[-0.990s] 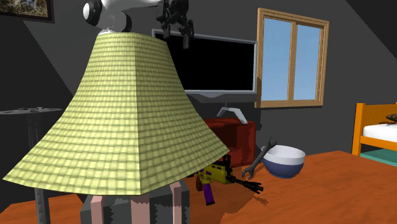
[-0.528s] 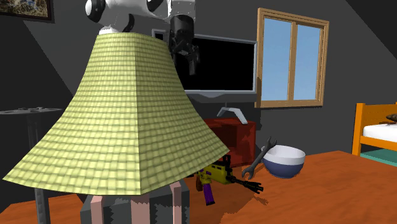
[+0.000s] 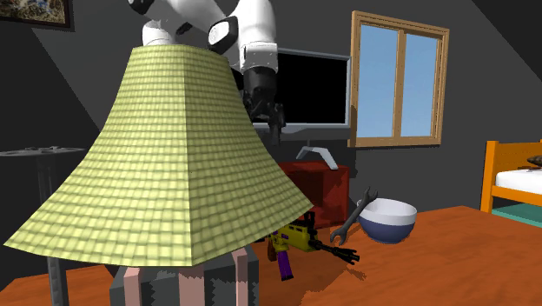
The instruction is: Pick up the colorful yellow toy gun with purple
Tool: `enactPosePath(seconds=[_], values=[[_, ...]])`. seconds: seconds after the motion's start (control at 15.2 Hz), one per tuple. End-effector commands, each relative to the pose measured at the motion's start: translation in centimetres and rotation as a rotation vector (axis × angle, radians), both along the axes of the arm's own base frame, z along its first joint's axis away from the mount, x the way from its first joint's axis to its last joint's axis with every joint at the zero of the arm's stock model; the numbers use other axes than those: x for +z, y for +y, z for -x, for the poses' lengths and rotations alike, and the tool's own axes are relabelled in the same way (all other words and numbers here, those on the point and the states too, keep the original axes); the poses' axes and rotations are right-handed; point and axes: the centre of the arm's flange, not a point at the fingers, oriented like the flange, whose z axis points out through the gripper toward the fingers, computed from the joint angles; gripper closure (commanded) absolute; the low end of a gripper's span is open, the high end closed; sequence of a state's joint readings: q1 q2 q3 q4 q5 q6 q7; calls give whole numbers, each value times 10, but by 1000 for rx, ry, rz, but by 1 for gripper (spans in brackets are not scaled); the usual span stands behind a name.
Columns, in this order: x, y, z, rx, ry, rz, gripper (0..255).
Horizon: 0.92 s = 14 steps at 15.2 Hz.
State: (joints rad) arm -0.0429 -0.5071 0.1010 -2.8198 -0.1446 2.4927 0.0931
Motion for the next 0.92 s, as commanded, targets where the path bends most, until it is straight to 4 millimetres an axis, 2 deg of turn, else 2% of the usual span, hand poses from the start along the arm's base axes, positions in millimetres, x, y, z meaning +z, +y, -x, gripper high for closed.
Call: enactPosePath(seconds=[0.0, 0.66, 0.86], values=[[-24, -2, -5, -9, -17, -1, 0], [-147, -3, -49, -56, -78, 5, 0], [-162, -3, -51, -58, -80, 5, 0]])
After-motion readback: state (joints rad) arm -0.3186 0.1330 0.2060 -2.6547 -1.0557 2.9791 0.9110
